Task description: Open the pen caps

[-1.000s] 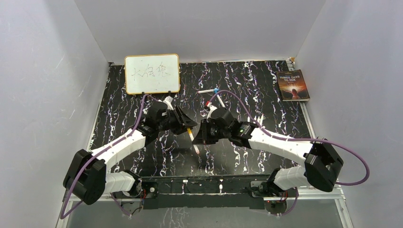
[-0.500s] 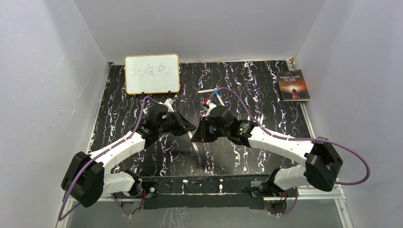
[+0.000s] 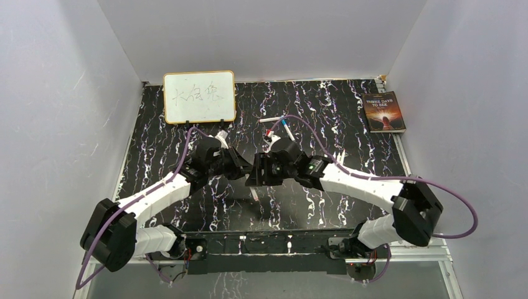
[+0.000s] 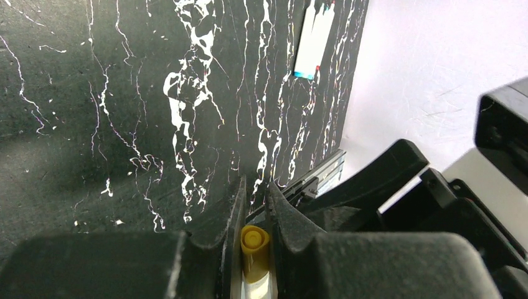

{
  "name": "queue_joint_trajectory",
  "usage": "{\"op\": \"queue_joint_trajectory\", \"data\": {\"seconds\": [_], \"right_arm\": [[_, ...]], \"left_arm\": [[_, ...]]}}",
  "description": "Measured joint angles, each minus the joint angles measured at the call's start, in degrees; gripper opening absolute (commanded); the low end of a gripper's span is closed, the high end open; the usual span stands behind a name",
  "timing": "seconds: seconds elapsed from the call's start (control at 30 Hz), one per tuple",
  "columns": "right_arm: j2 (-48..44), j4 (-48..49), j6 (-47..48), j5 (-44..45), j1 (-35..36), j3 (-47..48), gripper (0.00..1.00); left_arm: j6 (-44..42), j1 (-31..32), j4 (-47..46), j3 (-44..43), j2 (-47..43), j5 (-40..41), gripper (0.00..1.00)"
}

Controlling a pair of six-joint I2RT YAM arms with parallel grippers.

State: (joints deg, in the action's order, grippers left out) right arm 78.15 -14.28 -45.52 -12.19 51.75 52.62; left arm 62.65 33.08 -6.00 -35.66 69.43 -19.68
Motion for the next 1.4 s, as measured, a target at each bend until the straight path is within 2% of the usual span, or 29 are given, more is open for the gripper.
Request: {"op": "queue_joint_trajectory", "data": {"seconds": [0.07, 0.1, 0.13, 0.17, 0.47, 0.6, 0.83, 1.03, 1.13, 1.3, 1.4], "right_arm": [[2.01, 0.26, 0.02, -0.42, 0.02, 0.68, 0.40], [3.02, 0.48, 0.02, -0.59, 0.07, 0.90, 0.22], [3.85, 0.66, 0.20, -0.81, 0.15, 0.98, 0.09], [4.50, 1.01, 0.15, -1.18, 0.33, 0.98, 0.00], [4.37, 2.34, -1.18, 3.28, 3.96, 0.81, 0.00], [0.81, 3.76, -3.04, 7.32, 5.51, -2.80, 0.00], [-8.57, 1.68, -7.54, 6.19, 14.01, -10.95, 0.00], [-12.44, -4.57, -8.83, 11.72, 14.78, -11.23, 0.00], [-11.15, -11.32, -7.19, 15.58, 11.89, -8.02, 0.00], [-6.73, -16.22, -0.39, 19.41, -6.32, -4.17, 0.00], [-2.25, -18.32, 3.85, 22.32, -14.78, -2.49, 0.00]], "left_arm": [[0.09, 0.17, -0.02, 0.00, 0.00, 0.00, 0.00], [0.20, 0.22, -0.07, 0.00, 0.00, 0.00, 0.00], [0.24, 0.26, -0.15, 0.00, 0.02, 0.00, 0.00], [0.13, 0.26, -0.17, 0.00, 0.04, 0.24, 0.00], [-2.03, 0.00, 2.64, -1.49, 2.05, 0.55, 0.00], [-2.67, -1.25, 2.67, -4.55, 6.23, -3.13, 0.00], [-2.86, -12.17, -1.16, -12.31, 13.20, -2.12, 0.00], [-5.11, -15.04, 0.44, -17.44, 16.15, -2.10, 0.00], [-7.54, -15.02, 3.48, -17.42, 15.39, -1.97, 0.00], [-11.93, -15.02, 9.79, -12.57, 9.64, 0.07, 0.00], [-14.49, -15.02, 14.45, -9.31, 4.52, 2.10, 0.00]]}}
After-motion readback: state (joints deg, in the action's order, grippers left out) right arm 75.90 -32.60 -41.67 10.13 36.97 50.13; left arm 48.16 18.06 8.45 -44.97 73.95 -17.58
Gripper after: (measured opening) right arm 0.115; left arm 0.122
